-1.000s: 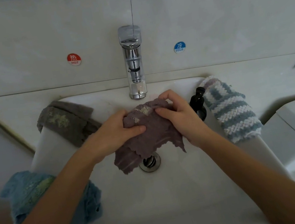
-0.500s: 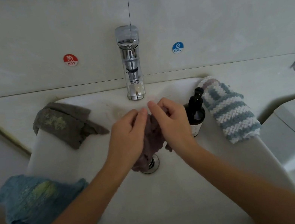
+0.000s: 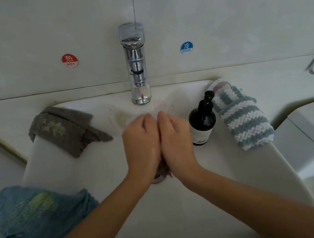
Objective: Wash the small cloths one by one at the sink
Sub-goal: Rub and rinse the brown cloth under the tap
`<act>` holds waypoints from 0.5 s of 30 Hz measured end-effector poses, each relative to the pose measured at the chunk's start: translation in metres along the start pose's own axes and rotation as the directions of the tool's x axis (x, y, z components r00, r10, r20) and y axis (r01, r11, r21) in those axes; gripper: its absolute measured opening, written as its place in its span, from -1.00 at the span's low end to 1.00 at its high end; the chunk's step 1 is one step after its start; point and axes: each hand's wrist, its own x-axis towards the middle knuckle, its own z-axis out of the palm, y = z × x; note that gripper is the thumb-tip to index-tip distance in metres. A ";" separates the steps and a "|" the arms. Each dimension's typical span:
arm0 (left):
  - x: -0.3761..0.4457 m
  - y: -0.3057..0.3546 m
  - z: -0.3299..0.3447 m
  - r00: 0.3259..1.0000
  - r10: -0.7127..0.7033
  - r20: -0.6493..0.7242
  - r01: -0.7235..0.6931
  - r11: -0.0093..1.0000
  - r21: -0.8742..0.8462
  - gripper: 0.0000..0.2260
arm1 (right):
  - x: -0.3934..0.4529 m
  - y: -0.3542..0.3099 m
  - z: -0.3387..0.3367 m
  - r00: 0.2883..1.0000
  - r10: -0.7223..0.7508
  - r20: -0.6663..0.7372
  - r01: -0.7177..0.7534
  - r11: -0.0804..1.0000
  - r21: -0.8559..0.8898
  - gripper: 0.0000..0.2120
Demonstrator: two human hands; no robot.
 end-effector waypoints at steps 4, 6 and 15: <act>-0.001 -0.004 -0.006 1.000 -0.003 -0.020 0.003 1.000 -0.010 -0.64 | 0.004 -0.004 0.004 0.997 -0.015 0.081 0.015 1.000 -0.003 -0.53; -0.018 0.005 -0.001 0.999 0.026 0.033 -0.026 1.000 -0.011 -0.66 | 0.020 0.000 0.002 0.998 0.040 0.046 -0.042 0.998 0.037 -0.52; -0.006 -0.007 -0.005 1.000 0.004 0.000 -0.004 1.000 0.024 -0.64 | 0.016 0.001 0.007 0.995 0.055 0.084 -0.053 0.998 -0.023 -0.52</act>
